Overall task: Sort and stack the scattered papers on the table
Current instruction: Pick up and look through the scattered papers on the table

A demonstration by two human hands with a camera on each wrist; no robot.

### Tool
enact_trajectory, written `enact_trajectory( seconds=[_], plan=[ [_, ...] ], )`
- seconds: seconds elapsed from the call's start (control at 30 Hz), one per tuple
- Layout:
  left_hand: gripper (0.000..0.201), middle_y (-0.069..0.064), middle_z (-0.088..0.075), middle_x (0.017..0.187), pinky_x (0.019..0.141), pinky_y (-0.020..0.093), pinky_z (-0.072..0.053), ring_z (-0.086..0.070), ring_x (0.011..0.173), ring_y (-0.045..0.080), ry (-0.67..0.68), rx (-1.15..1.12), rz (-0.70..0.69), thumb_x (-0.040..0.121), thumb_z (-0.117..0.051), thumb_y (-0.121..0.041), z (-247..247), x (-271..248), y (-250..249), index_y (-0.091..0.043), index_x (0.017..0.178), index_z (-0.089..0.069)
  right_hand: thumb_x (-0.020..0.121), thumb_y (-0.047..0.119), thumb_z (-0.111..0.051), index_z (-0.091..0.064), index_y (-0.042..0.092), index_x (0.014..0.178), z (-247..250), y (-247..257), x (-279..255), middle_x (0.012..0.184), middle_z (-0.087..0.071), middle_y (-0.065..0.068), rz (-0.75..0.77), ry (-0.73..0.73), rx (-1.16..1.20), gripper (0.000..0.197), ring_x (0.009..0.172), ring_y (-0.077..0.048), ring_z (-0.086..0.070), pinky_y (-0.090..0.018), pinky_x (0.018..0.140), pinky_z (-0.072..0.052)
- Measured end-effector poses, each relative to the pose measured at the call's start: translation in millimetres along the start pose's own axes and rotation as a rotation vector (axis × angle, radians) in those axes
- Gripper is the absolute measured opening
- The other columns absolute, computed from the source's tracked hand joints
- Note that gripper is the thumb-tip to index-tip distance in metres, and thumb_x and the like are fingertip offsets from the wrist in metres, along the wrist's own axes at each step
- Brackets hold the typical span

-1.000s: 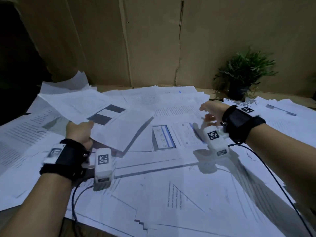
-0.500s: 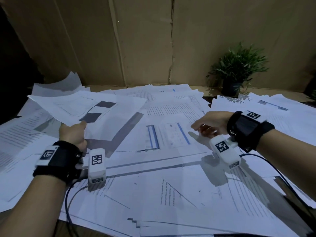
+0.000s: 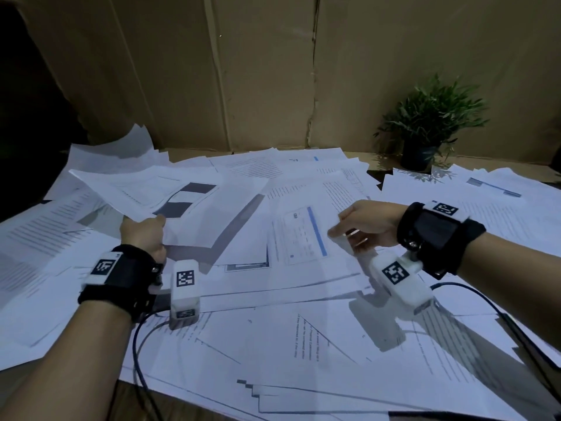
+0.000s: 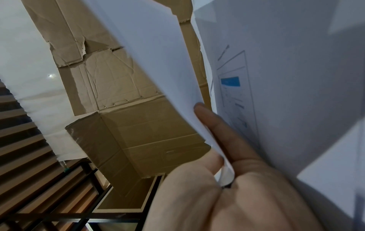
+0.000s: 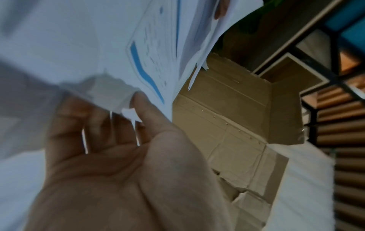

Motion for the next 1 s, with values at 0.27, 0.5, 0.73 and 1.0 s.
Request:
enact_trajectory(
  seconds=[0.27,0.5,0.73,1.0],
  plan=[
    [0.030,0.008,-0.066,0.110,0.085,0.033,-0.041,-0.058,0.091,0.020,0.128,0.029,-0.014,0.078,-0.069,-0.011,-5.1,-12.9,-8.0,-0.010,0.106,-0.059,0.088,0.003,-0.055,-0.059,0.012,0.079,135.9,72.8,-36.9,0.082,-0.059,-0.013,0.407,-0.799,-0.462,0.014,0.080,-0.030,-0.056,-0.034,0.068,-0.041],
    [0.030,0.012,-0.071,0.111,0.056,0.035,-0.056,-0.069,0.084,0.032,0.240,-0.008,-0.087,0.092,-0.068,-0.016,-20.9,-37.2,-24.2,-0.009,0.121,-0.066,0.093,-0.002,-0.042,-0.058,0.018,0.105,156.2,160.9,-82.0,0.107,-0.059,-0.020,0.600,-1.006,-0.825,0.028,0.111,-0.043,-0.051,-0.049,0.095,-0.032],
    [0.020,0.003,-0.074,0.099,0.055,0.024,-0.055,-0.073,0.080,0.018,0.372,0.039,-0.184,0.096,-0.062,-0.014,-36.9,-60.5,-41.8,-0.012,0.114,-0.068,0.101,0.009,-0.036,-0.061,0.015,0.115,109.4,241.8,-100.4,0.113,-0.060,-0.022,0.897,-1.077,-1.048,0.029,0.114,-0.036,-0.047,-0.049,0.101,-0.028],
    [0.014,0.002,-0.072,0.095,0.059,0.025,-0.055,-0.069,0.075,0.018,0.305,0.011,-0.247,0.097,-0.058,-0.012,-31.8,-59.0,-50.8,-0.012,0.108,-0.067,0.099,0.010,-0.031,-0.061,0.002,0.118,99.1,268.2,-100.9,0.116,-0.059,-0.028,0.961,-1.139,-0.942,0.036,0.108,-0.041,-0.050,-0.045,0.091,-0.034]
  ],
)
Point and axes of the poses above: each hand's wrist, its own x-axis towards the middle knuckle, its own z-axis out of the back of the hand, y = z × x, the point moved 8 cm from there along x, towards the middle knuckle
